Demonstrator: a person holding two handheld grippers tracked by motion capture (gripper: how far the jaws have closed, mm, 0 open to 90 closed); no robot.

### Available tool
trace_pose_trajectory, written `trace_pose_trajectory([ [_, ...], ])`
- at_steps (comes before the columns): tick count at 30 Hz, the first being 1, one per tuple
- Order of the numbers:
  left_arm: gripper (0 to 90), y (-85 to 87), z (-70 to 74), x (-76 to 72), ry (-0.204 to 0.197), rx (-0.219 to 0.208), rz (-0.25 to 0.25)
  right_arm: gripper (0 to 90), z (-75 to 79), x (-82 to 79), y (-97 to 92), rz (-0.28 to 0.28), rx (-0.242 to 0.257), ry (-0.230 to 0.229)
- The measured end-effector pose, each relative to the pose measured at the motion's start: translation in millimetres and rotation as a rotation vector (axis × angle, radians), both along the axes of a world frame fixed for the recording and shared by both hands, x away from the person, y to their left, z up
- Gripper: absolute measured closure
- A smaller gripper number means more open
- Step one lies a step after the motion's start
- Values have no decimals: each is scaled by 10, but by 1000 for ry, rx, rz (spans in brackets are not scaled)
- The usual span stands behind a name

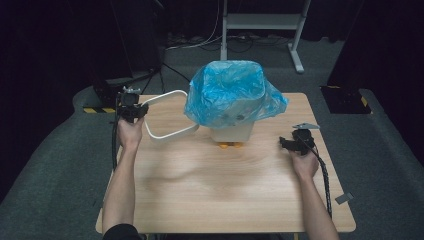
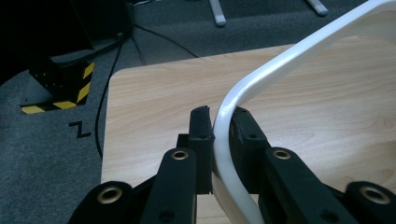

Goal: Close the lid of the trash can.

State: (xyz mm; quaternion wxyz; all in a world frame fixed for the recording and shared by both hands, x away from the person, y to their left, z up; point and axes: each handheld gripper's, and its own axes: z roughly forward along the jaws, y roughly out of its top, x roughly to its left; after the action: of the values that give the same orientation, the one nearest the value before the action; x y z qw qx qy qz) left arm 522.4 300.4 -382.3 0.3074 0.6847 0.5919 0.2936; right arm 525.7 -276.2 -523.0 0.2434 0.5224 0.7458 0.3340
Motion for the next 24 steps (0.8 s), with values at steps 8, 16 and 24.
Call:
trace_pose_trajectory([
  [8,802,24,68,41,-4,12,10,346,0,0,0,0,0,0],
  [16,802,99,98,28,-9,5,33,346,0,0,0,2,0,0],
  [24,800,167,177,14,-22,-18,54,345,-1,-2,0,3,0,0],
])
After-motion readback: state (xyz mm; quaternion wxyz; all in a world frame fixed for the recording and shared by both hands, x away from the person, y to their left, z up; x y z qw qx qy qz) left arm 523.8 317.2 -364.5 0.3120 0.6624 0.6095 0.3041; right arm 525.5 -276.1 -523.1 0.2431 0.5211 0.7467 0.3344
